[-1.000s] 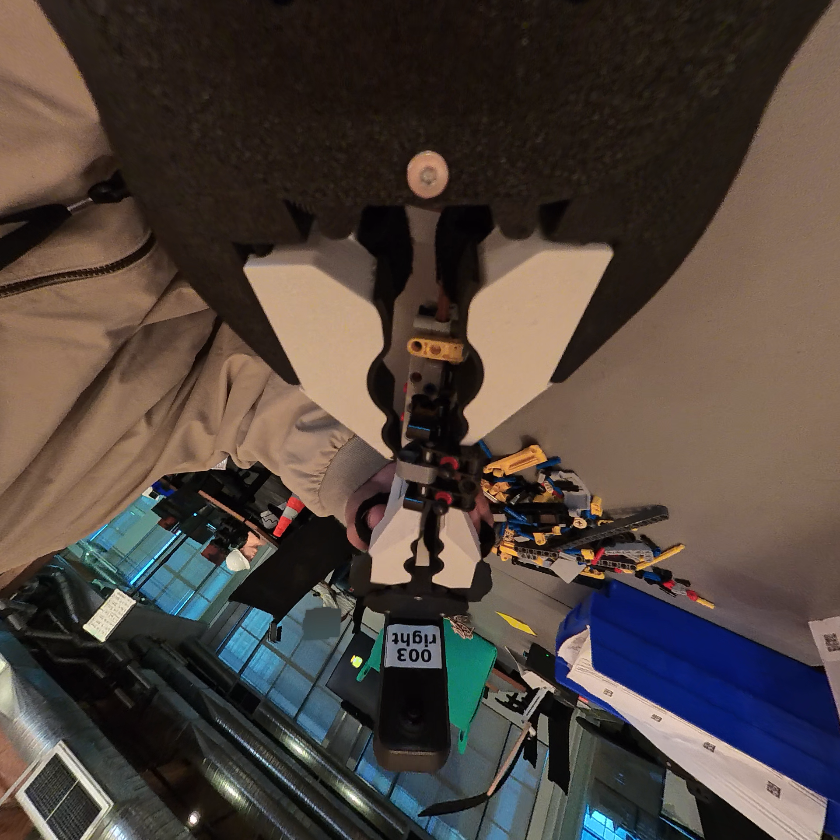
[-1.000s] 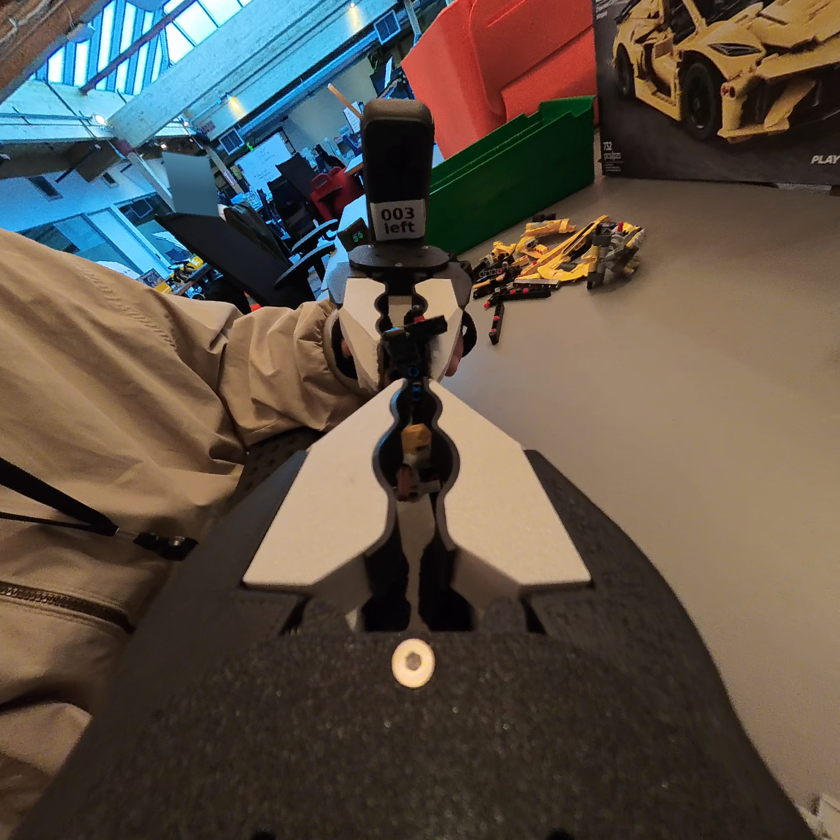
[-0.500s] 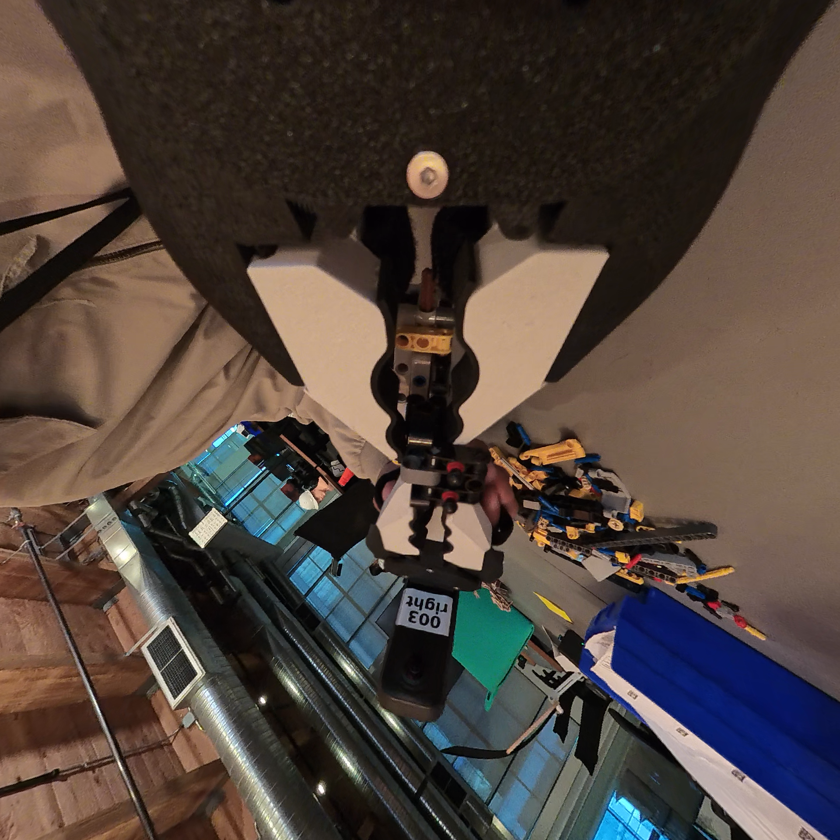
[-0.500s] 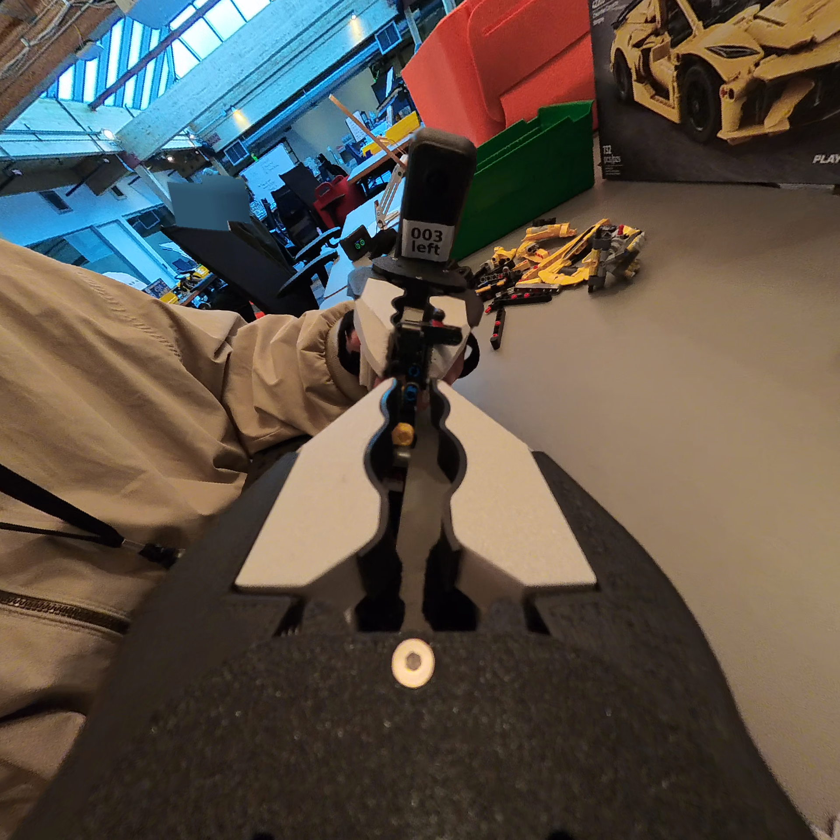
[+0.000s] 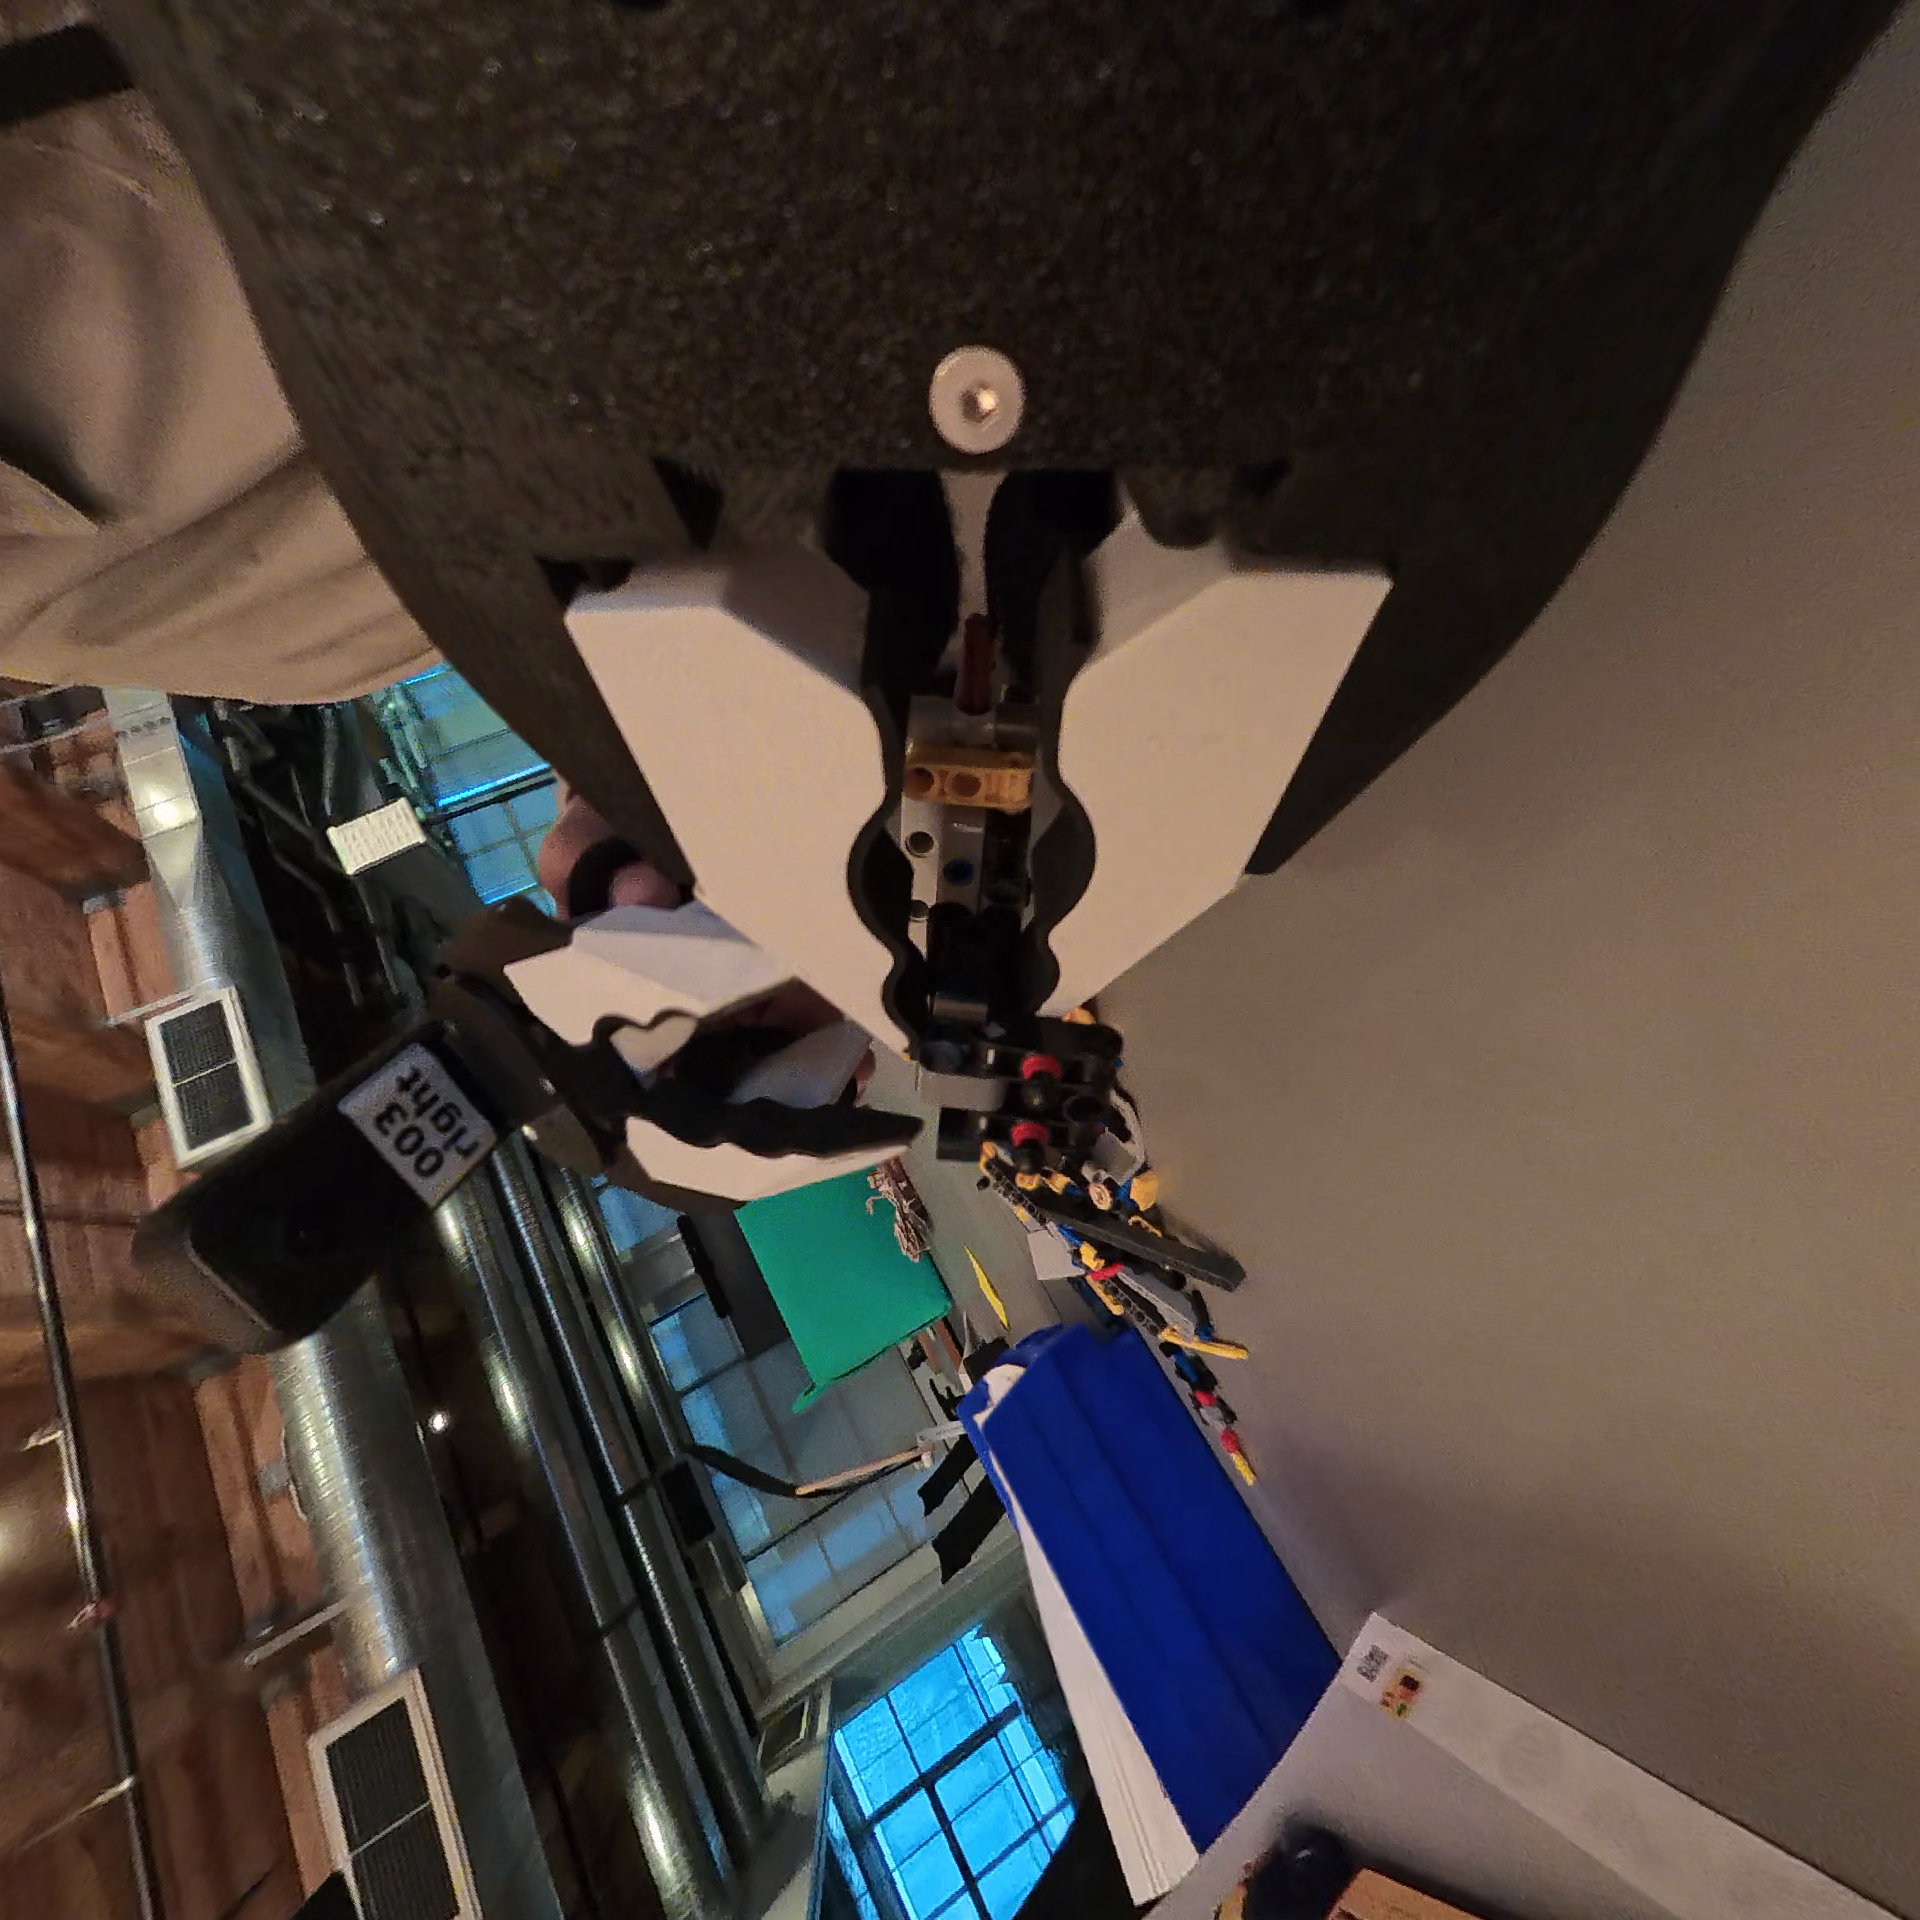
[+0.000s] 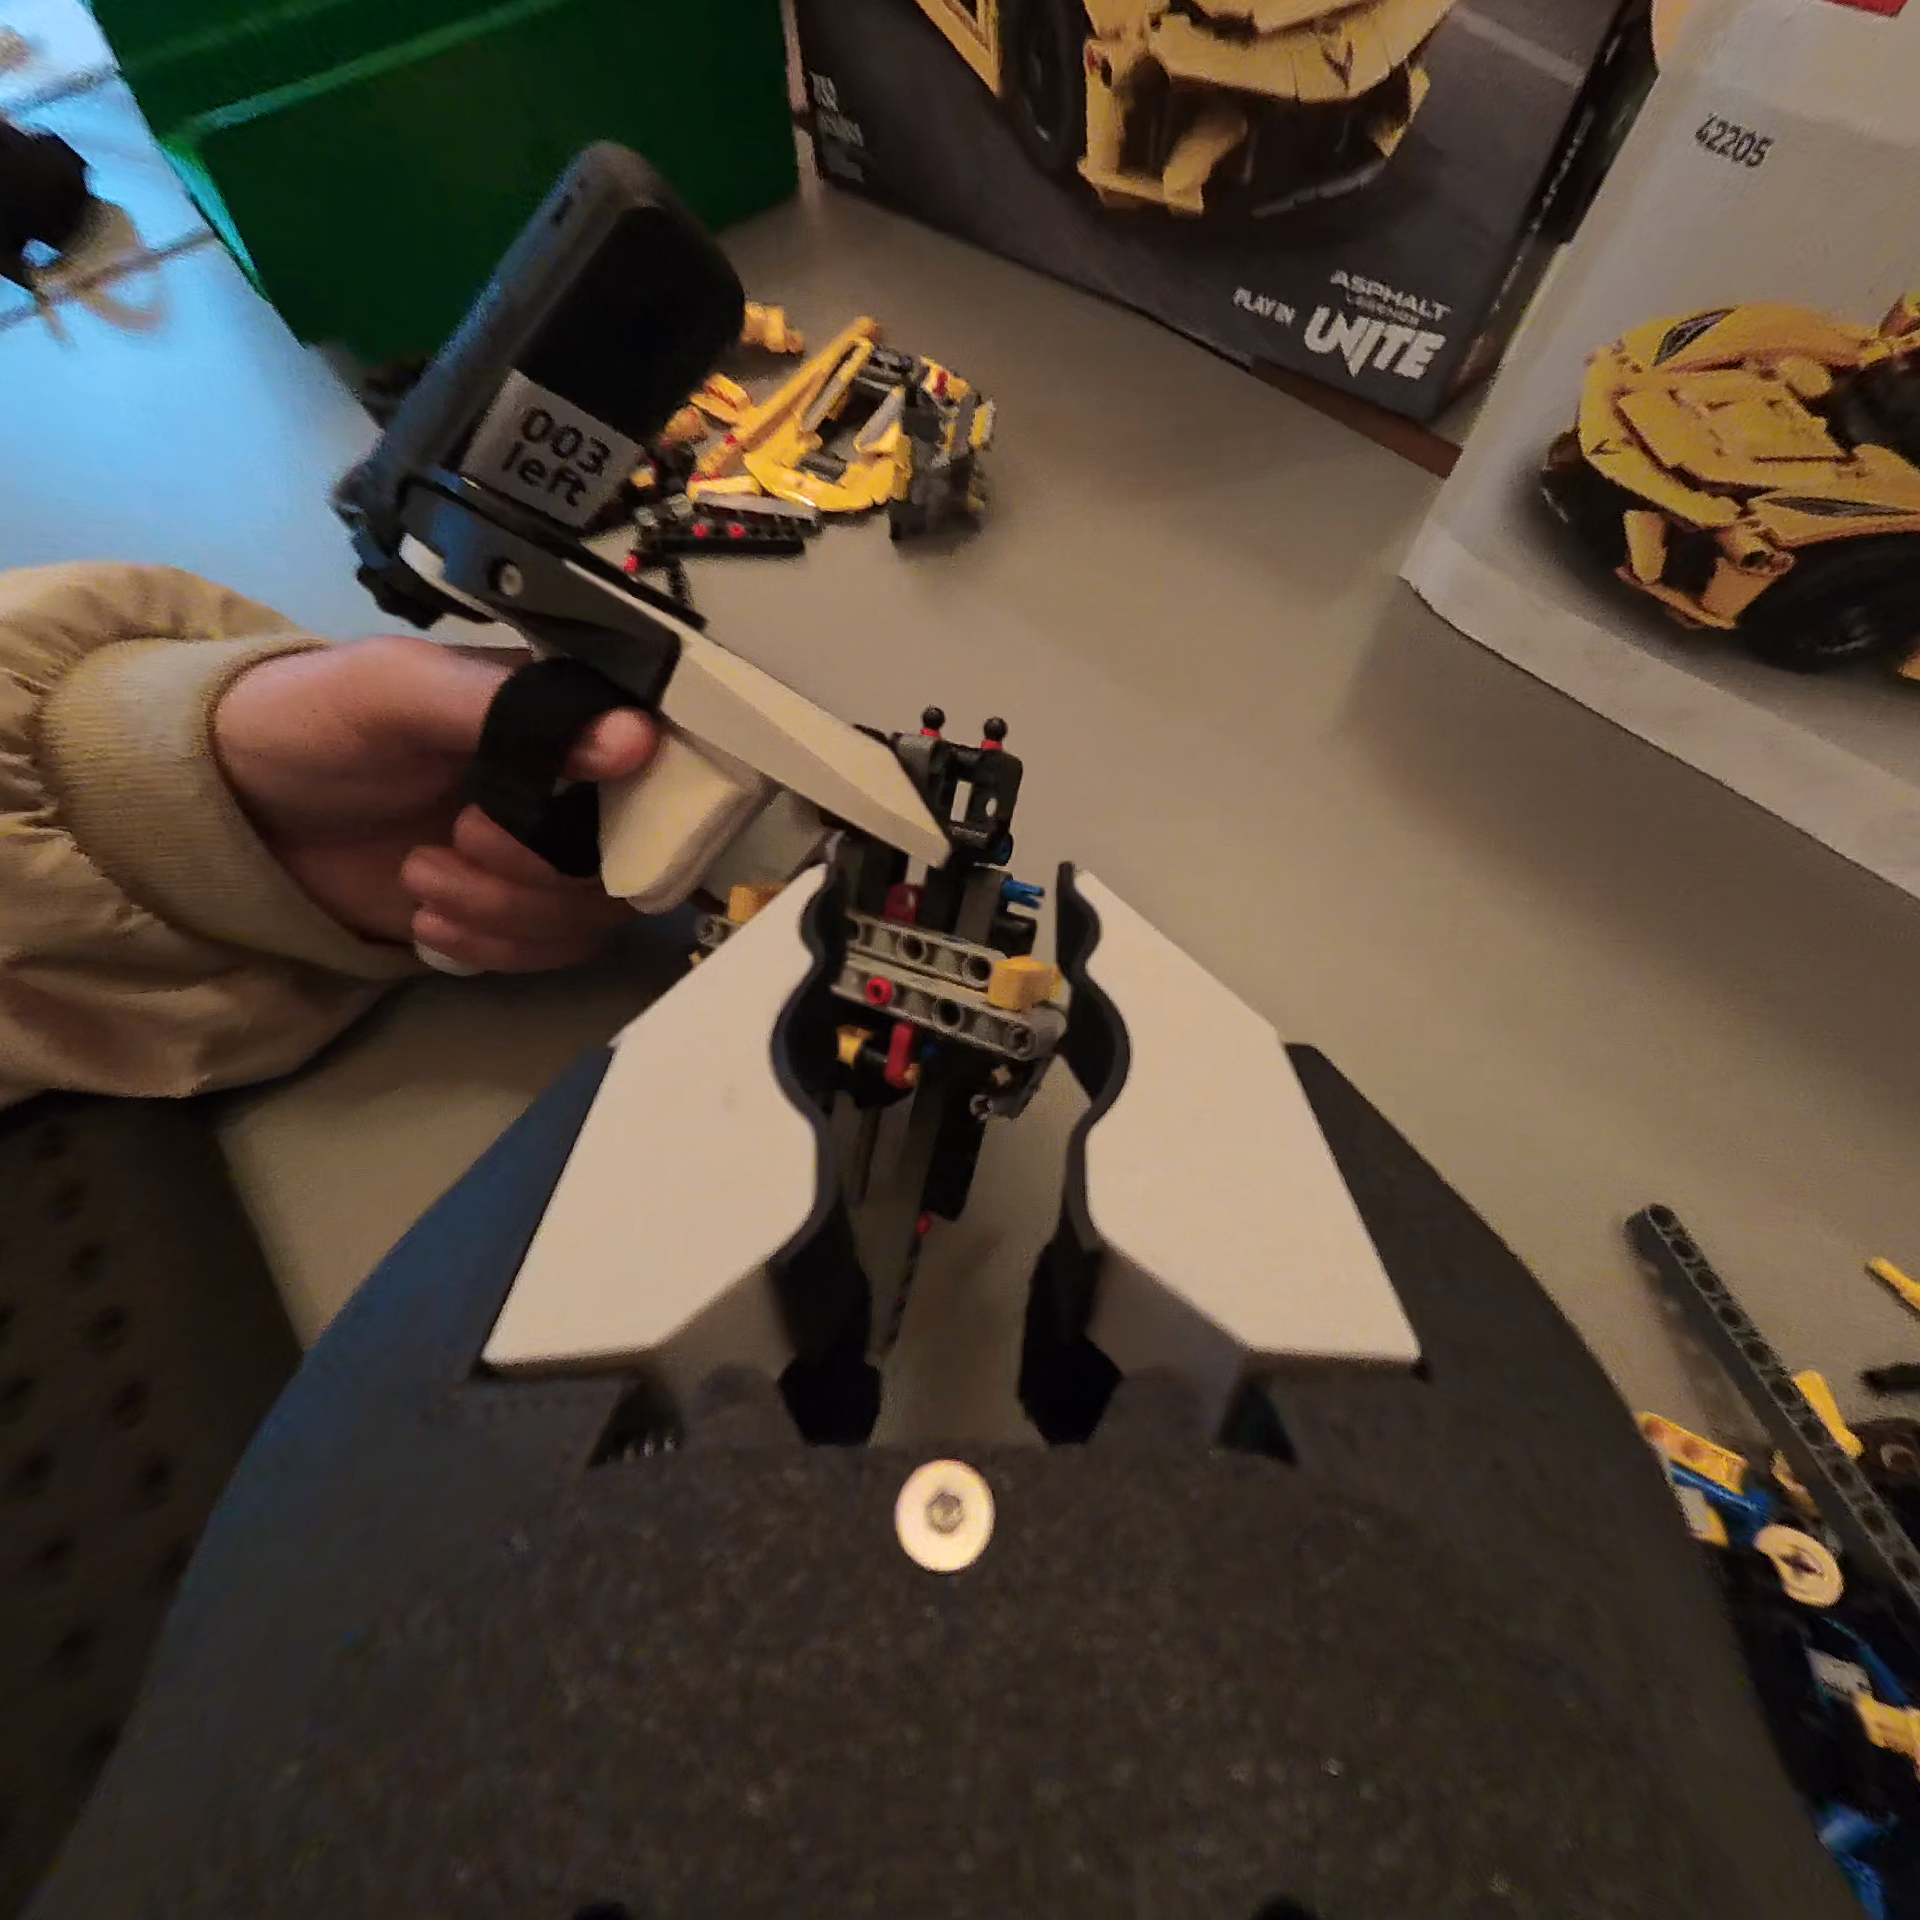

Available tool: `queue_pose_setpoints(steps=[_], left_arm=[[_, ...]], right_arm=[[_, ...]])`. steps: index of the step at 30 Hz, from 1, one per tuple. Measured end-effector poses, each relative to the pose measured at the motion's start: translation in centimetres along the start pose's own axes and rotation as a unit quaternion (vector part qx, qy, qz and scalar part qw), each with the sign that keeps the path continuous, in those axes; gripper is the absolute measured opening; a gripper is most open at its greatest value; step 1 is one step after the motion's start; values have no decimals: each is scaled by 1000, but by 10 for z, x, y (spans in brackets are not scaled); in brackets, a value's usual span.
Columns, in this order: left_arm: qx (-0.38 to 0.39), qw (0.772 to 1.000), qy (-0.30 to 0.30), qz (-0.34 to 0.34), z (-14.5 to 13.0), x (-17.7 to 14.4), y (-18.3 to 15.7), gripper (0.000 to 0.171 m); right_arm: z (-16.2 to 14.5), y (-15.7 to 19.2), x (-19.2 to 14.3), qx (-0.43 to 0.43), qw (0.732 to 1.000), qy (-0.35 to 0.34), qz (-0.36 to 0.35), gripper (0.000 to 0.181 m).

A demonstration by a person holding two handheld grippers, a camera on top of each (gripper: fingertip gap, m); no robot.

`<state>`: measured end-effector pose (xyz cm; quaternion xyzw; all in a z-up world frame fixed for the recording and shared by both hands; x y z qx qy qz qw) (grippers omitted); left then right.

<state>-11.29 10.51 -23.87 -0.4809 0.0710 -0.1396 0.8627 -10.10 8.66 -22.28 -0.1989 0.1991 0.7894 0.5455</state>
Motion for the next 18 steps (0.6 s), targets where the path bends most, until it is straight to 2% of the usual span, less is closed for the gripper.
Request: queue_pose_setpoints(steps=[3,7,10,12,14,18], left_arm=[[-8,1000,-1,-6,1,-1,0,16],[-3,1000,3,-22,2,-1,-7,16],[17,996,32,-80,-1,-3,-25,16],[48,991,62,-109,-8,-4,-36,15],[75,987,82,-120,-14,-3,-43,15],[68,985,94,-130,-18,-2,-46,16]], right_arm=[[-5,-7,6,-29,998,17,-50,37],[-4,-13,3,-20,999,5,-30,30],[-2,-3,-5,36,994,-22,96,29],[-5,13,-14,108,967,-26,231,32],[-8,25,-23,153,932,-18,327,24],[-10,28,-27,177,915,-27,362,24]])
Point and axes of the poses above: each gripper's, where its closed fingertips meet, x out along the fingers, z out of its top, y = z × x across the jaws, the point moved 1 cm from there along -x, back along the fingers, and after that the axes turned 2 degrees about x, right-handed, at the moved point
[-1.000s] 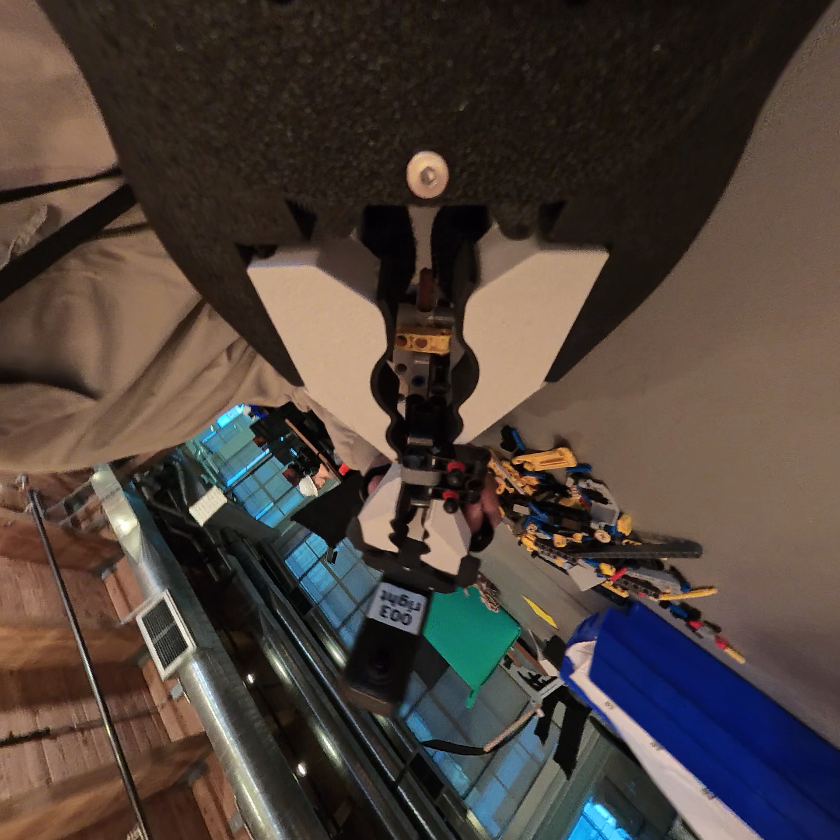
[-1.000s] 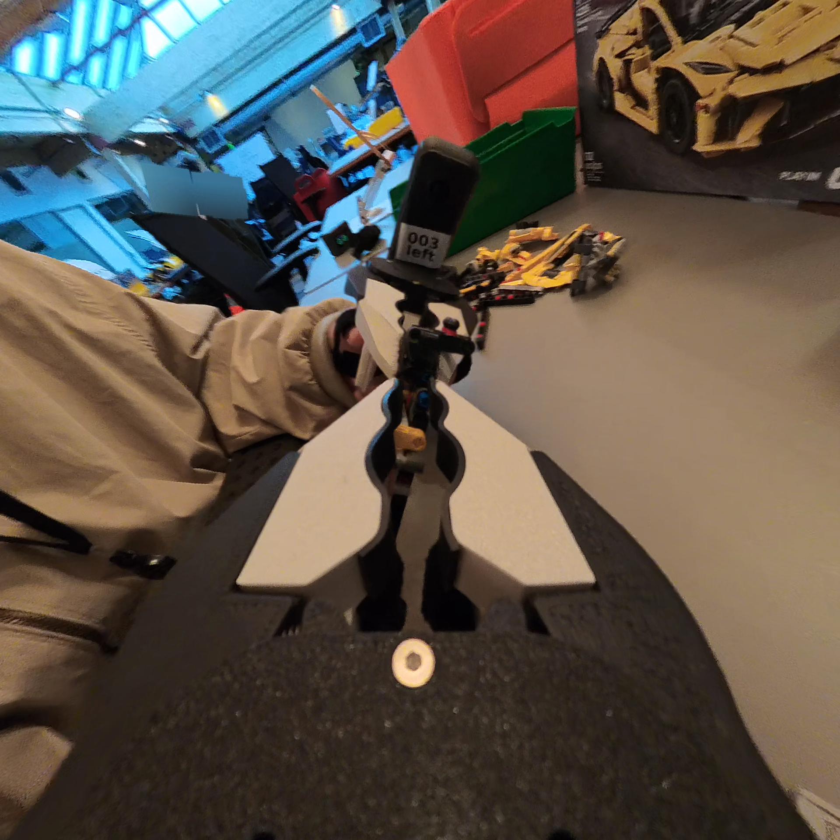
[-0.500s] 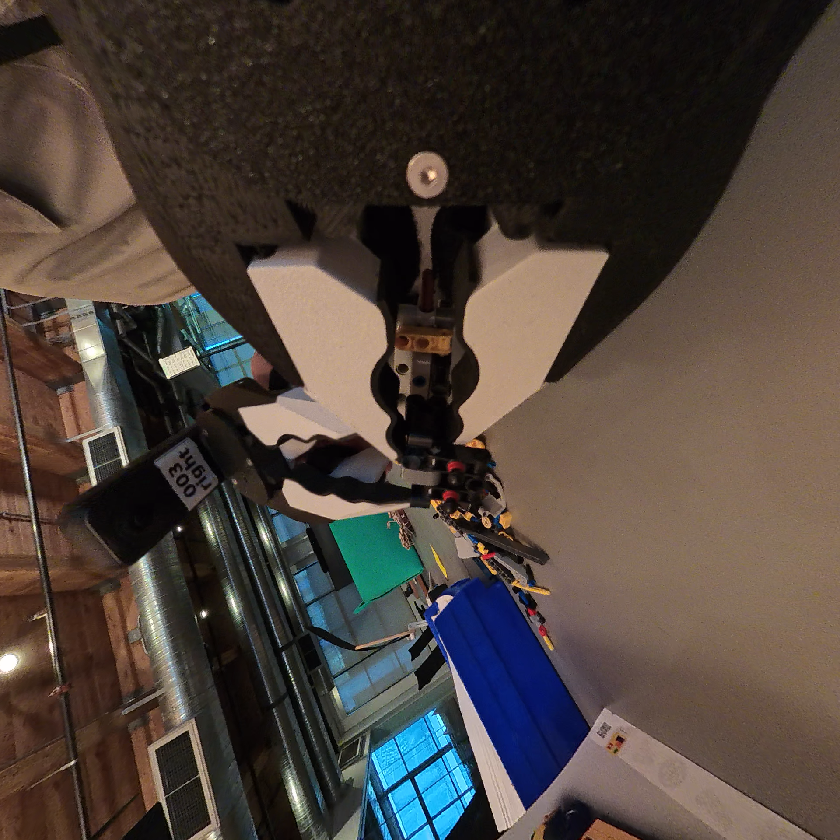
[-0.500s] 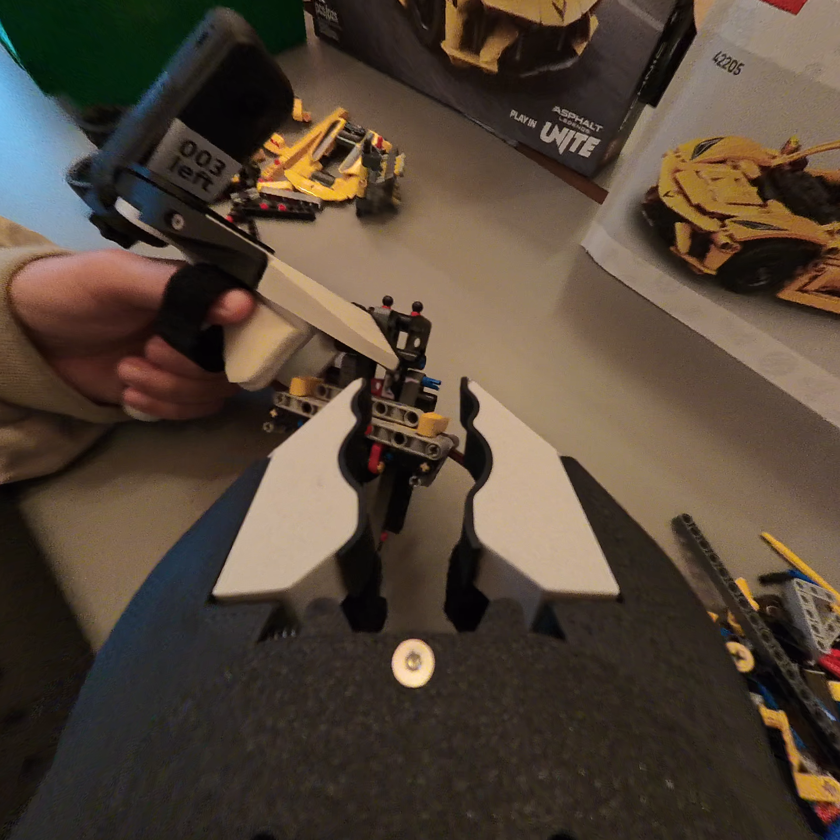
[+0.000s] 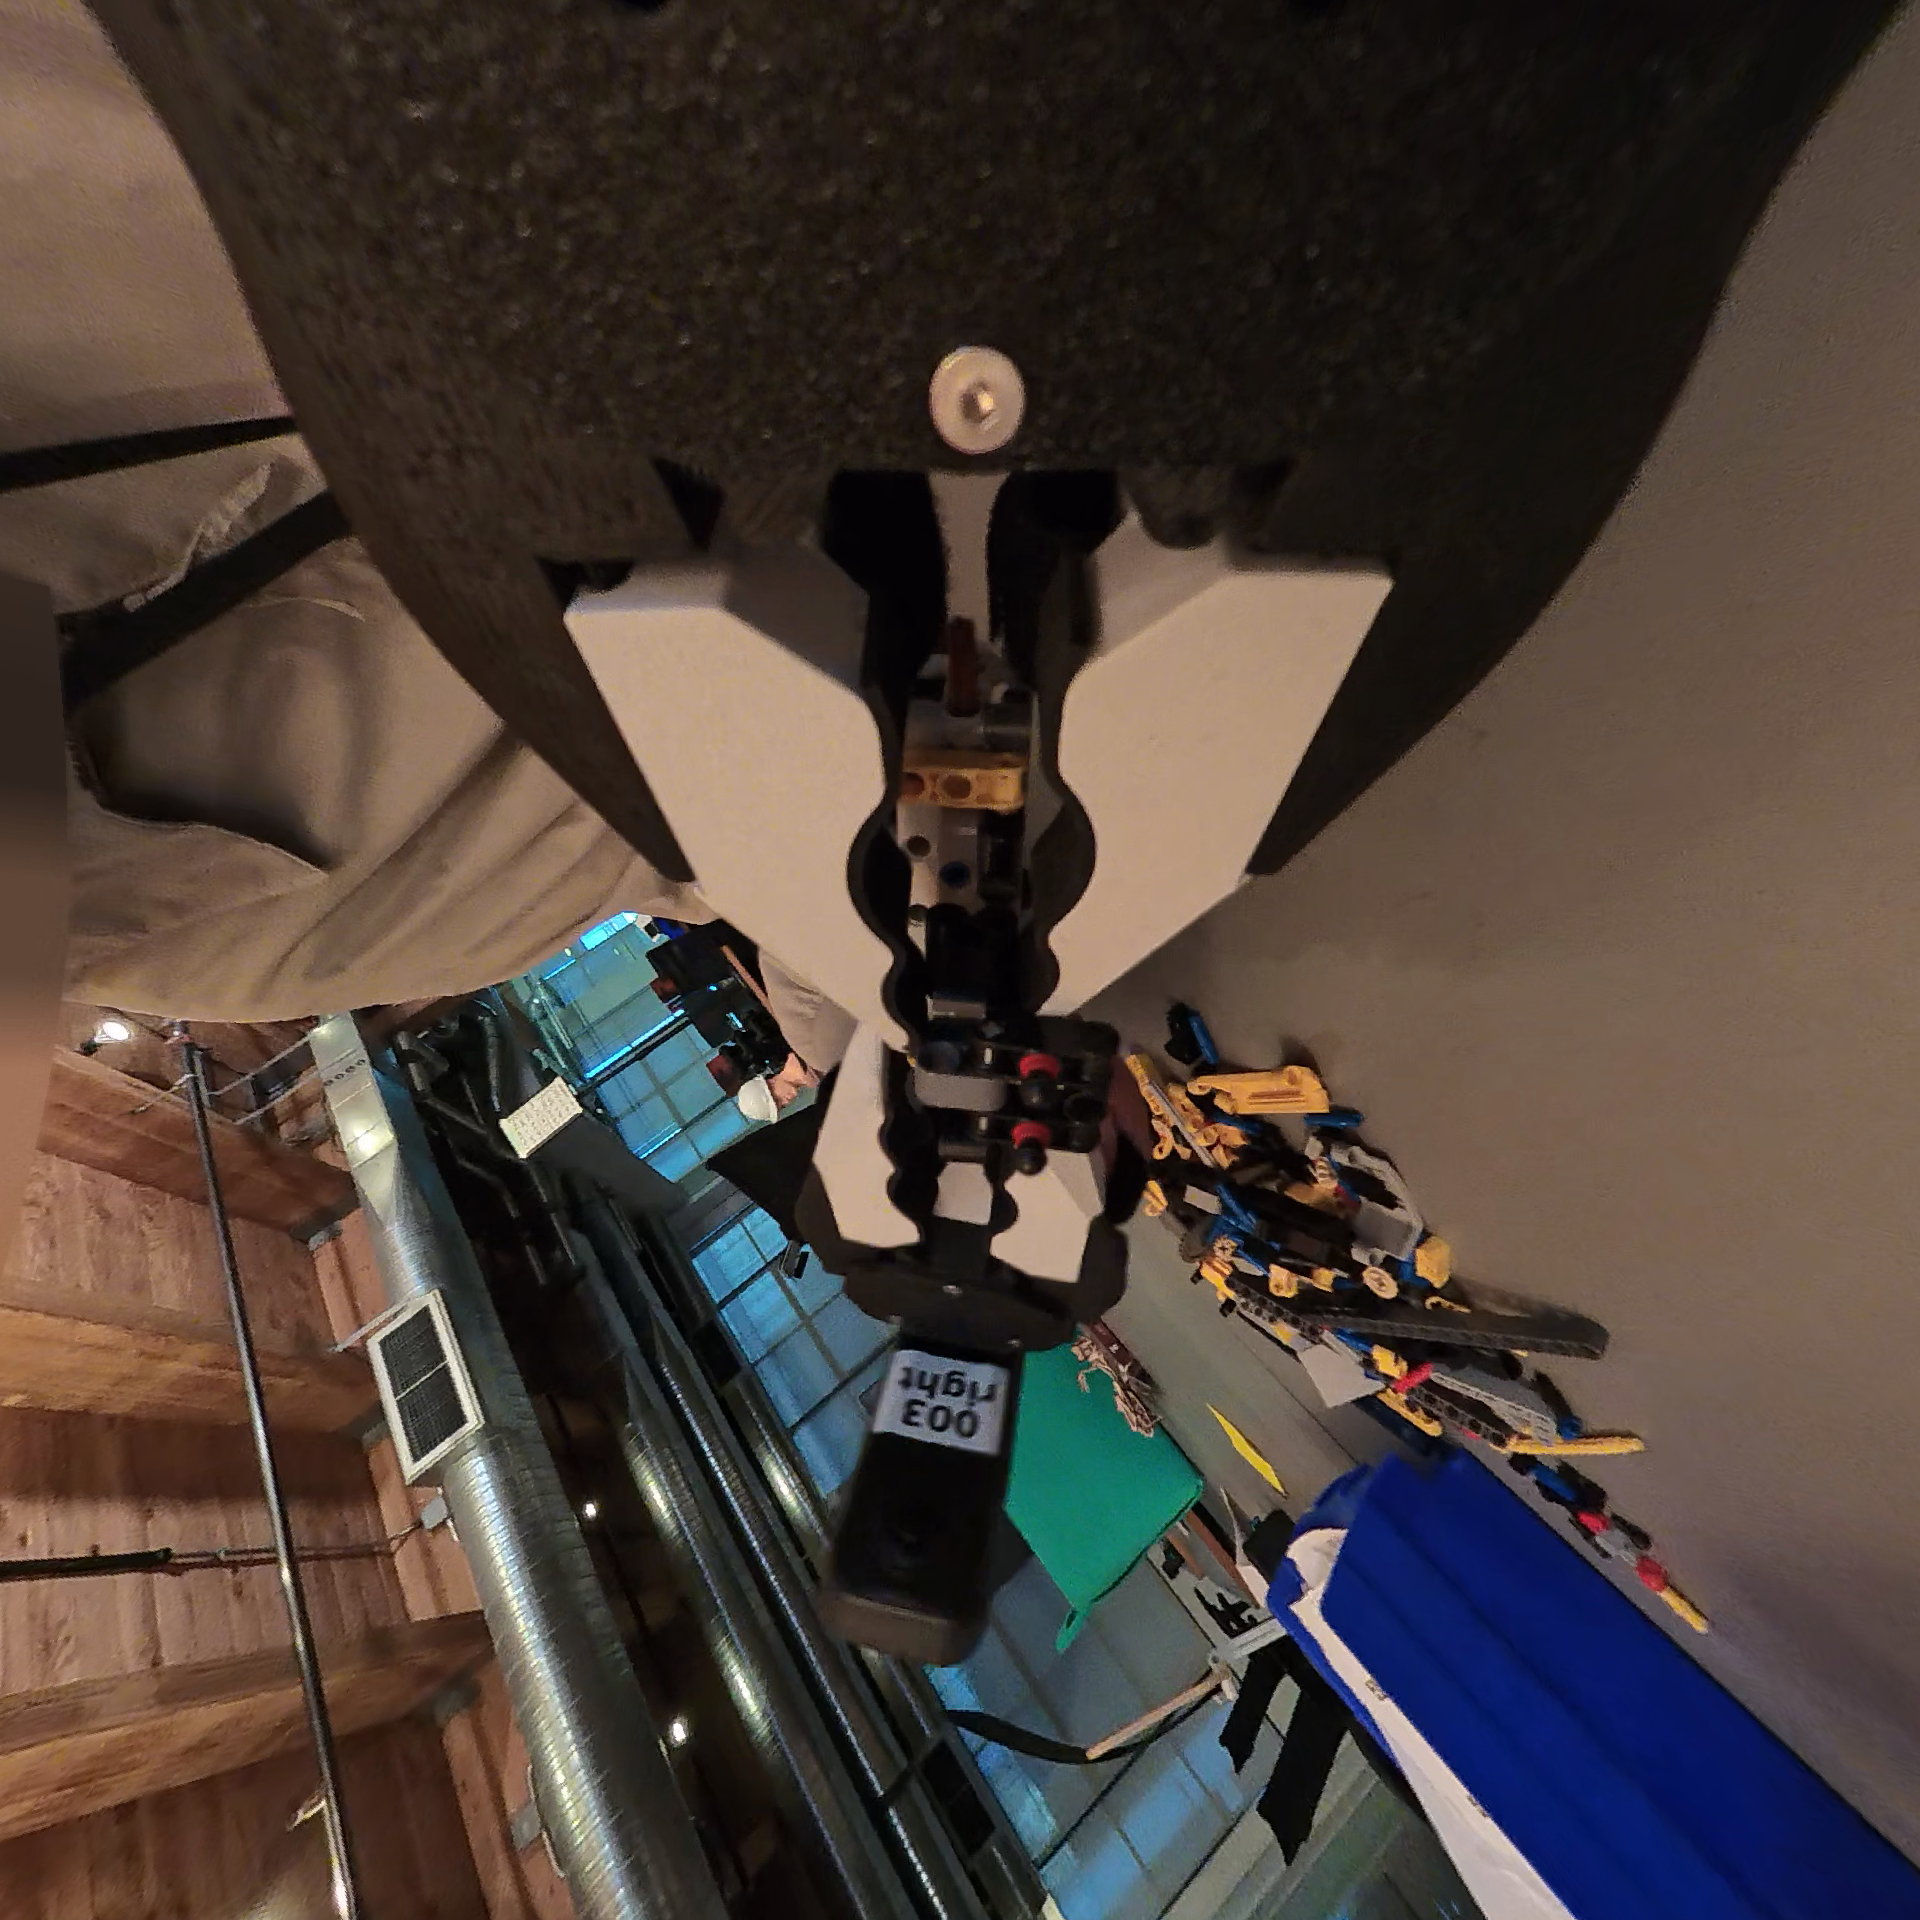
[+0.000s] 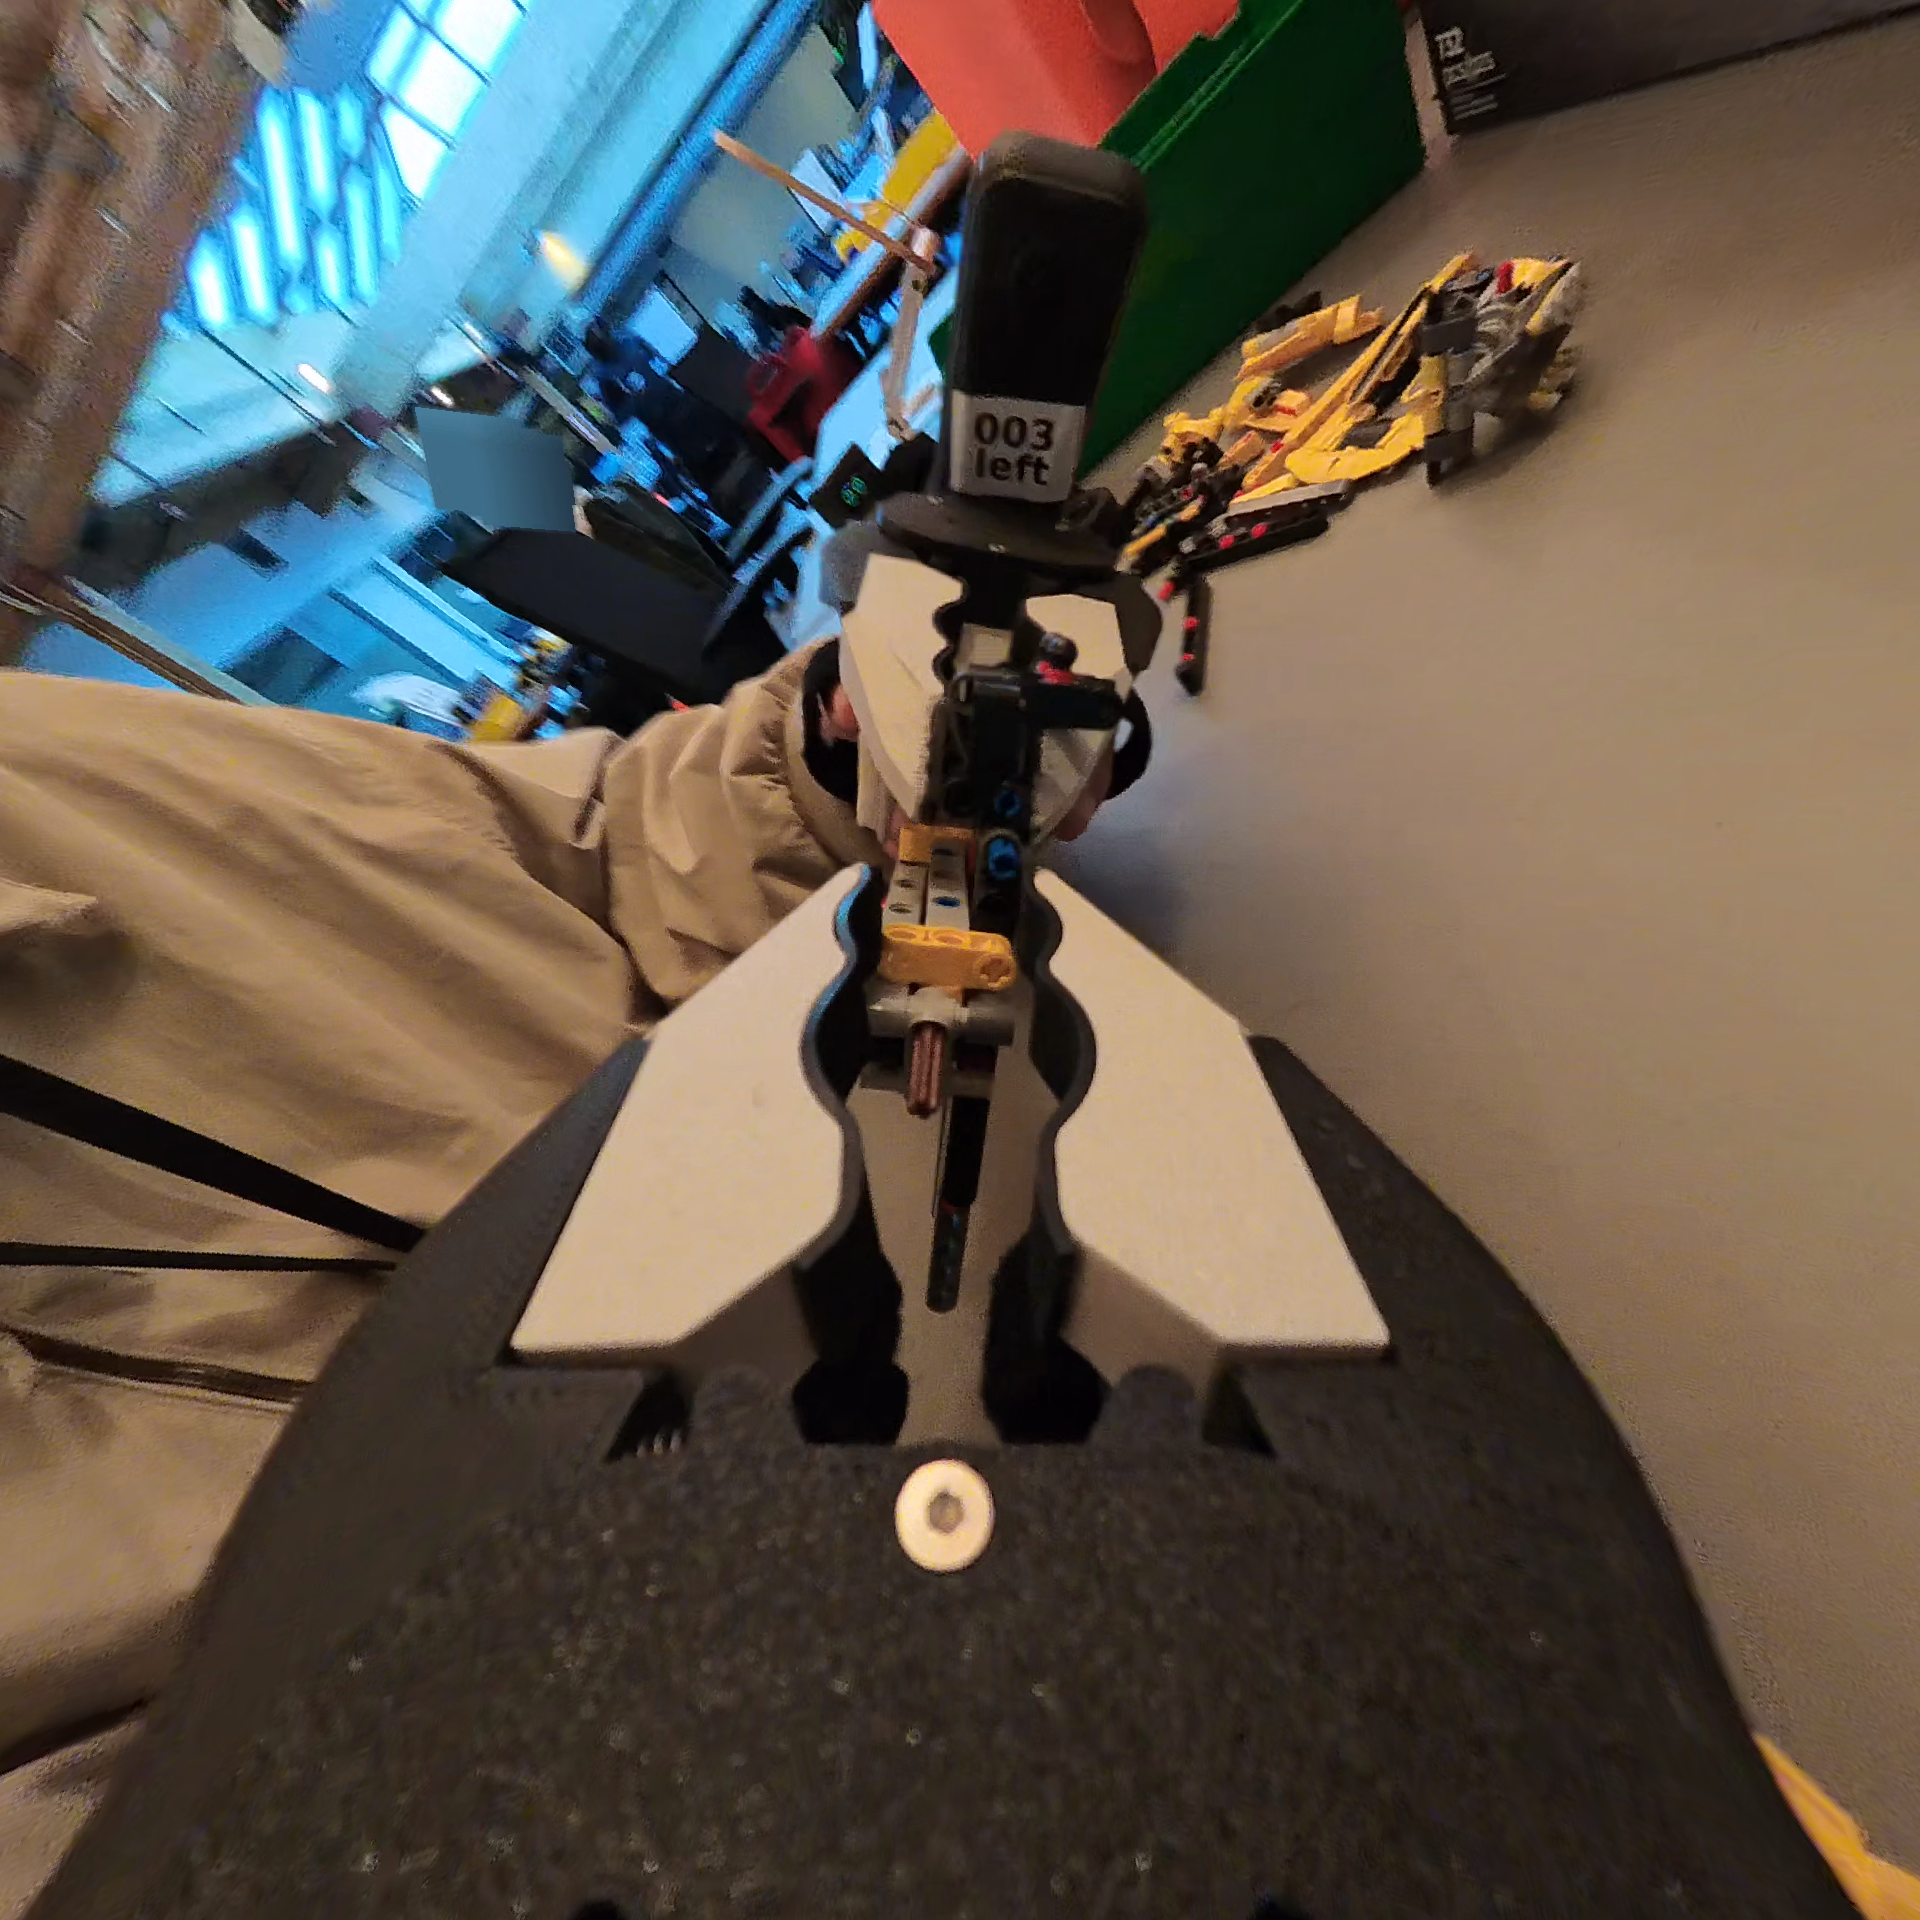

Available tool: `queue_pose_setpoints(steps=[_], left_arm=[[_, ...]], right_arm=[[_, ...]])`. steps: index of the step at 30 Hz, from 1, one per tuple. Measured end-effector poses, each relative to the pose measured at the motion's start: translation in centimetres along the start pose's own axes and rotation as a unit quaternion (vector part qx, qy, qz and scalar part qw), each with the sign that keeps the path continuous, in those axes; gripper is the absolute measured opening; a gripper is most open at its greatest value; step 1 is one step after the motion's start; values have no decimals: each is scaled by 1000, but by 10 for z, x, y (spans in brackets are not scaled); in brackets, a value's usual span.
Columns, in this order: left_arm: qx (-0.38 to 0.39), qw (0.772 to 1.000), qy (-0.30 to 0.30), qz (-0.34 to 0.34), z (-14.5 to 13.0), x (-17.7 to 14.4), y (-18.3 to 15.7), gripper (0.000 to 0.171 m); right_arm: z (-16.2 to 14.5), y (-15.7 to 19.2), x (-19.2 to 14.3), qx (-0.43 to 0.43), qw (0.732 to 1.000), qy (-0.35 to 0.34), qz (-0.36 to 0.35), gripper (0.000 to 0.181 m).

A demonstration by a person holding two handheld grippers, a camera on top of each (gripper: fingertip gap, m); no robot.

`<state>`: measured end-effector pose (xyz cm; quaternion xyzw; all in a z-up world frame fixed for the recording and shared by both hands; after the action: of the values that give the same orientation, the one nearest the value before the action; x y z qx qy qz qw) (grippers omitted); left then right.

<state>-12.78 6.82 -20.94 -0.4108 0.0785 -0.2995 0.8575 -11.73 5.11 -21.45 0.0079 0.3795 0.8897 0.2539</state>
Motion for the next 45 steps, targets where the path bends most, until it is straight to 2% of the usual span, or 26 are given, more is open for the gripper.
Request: queue_pose_setpoints(steps=[4,8,11,14,16,19,23,25,29,33,34,35,38,40,43,45], left_arm=[[-12,1000,-7,7,1,-1,3,16],[-38,999,-35,12,10,-9,11,15],[-52,997,-58,2,17,-15,10,15],[-46,996,-79,8,25,-21,11,15],[-49,994,-94,1,31,-26,10,15],[-68,991,-117,0,36,-32,14,16],[-74,988,-137,0,41,-33,17,16],[-52,989,-135,3,42,-32,15,18],[51,993,-97,50,37,-25,11,45],[65,995,-59,47,24,-13,7,44],[59,995,-60,45,23,-12,8,32],[50,996,-68,38,24,-12,7,30],[28,996,-80,22,26,-15,5,28],[6,996,-94,6,29,-17,4,28],[3,994,-105,11,33,-21,6,27],[11,995,-100,20,33,-22,8,27]], right_arm=[[3,-1,-2,68,996,-27,51,25],[8,-5,-12,72,994,-55,58,44],[-5,-12,-7,40,999,-16,21,52],[-18,-2,4,38,998,20,53,62],[-23,-8,9,26,999,36,29,51],[-22,-9,10,27,999,35,26,9],[-17,-18,9,54,998,17,0,6],[-9,-21,5,86,996,-20,9,6],[9,-20,-8,160,981,-94,62,6],[11,-23,-13,199,971,-110,78,6],[12,-21,-12,191,973,-108,76,6],[13,-20,-12,180,975,-109,71,6],[16,-17,-11,141,984,-102,49,7],[19,-16,-10,82,991,-104,18,9],[27,-24,-15,-24,990,-117,-81,18],[33,-28,-20,-103,976,-118,-149,24]])
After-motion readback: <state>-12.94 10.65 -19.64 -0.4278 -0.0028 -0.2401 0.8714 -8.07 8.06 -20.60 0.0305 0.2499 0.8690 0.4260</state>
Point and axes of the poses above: each gripper's, where its closed fingertips meet, x out along the fingers, z out of its top, y = z × x across the jaws, the point moved 1 cm from there along -x, back along the fingers, and after that the axes turned 2 degrees about x, right-handed, at the moved point
